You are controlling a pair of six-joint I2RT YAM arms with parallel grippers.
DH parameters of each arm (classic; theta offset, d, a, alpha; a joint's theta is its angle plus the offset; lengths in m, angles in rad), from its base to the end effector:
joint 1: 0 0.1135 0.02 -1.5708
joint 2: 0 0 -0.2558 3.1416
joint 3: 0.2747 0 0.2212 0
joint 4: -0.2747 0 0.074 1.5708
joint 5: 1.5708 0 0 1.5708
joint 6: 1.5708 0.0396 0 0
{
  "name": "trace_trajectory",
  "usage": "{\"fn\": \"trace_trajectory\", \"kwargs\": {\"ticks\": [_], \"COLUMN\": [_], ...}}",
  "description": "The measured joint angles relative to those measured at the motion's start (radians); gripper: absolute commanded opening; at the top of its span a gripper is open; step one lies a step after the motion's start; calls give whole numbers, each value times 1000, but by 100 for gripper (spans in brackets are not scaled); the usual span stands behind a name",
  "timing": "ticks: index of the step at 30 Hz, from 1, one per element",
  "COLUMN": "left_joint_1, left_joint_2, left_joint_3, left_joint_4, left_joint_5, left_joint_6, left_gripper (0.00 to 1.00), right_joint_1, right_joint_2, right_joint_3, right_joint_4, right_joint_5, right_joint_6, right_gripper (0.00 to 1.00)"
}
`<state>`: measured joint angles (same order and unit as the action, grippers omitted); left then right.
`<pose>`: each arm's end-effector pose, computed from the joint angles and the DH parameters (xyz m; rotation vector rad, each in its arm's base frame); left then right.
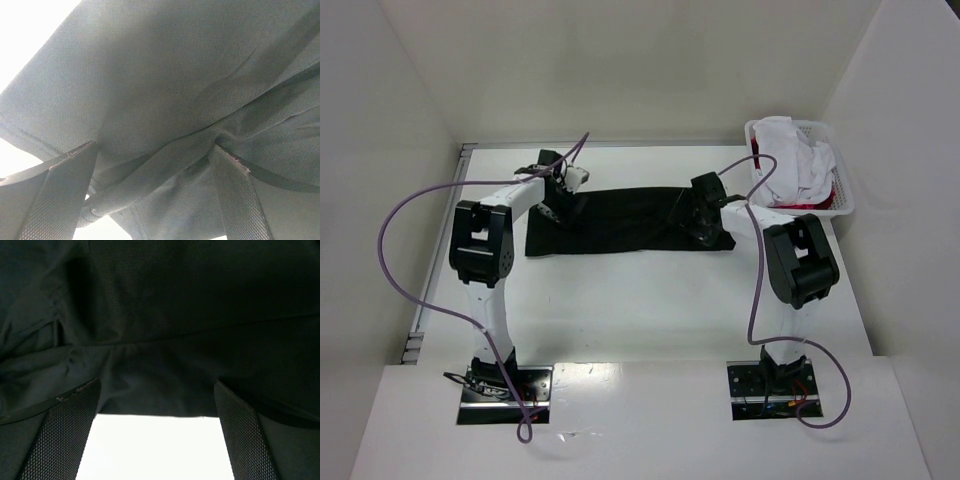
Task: Fold and stack the t-shirts
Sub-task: Rotate the tshirt 90 degrees
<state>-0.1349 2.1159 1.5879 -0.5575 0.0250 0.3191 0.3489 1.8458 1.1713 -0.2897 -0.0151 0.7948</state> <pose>0.4158 -0.0574 0.1763 0.6058 2.5860 0.0274 0.3362 0.1229 0.1803 0.5694 2.5390 0.4572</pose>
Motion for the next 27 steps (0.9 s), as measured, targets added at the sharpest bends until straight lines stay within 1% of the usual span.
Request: {"fn": "trace_trajectory", "kwargs": {"ticks": [8,12,17,23,27], "left_joint_1": [-18,-68,-139,-184,-217], "left_joint_2": [-52,-97,-167,-258,-293], "left_joint_3": [-95,-160,-251,-358,-404], "left_joint_4": [5,8,-6,-63,-83], "left_joint_5": [35,26,28,110,136], "left_joint_6": [-166,-200,-235,-298,-335], "left_gripper": [99,99,100,100,100], "right_joint_1": [0,0,0,0,0], "right_joint_2": [58,104,176,273,354], "right_joint_3": [58,115,212,356,482], "right_joint_4": [22,23,20,3,-26], "right_joint_5": [6,19,39,55,56], "right_joint_6": [0,-4,-20,-34,-49], "right_gripper": [99,99,99,99,99]}}
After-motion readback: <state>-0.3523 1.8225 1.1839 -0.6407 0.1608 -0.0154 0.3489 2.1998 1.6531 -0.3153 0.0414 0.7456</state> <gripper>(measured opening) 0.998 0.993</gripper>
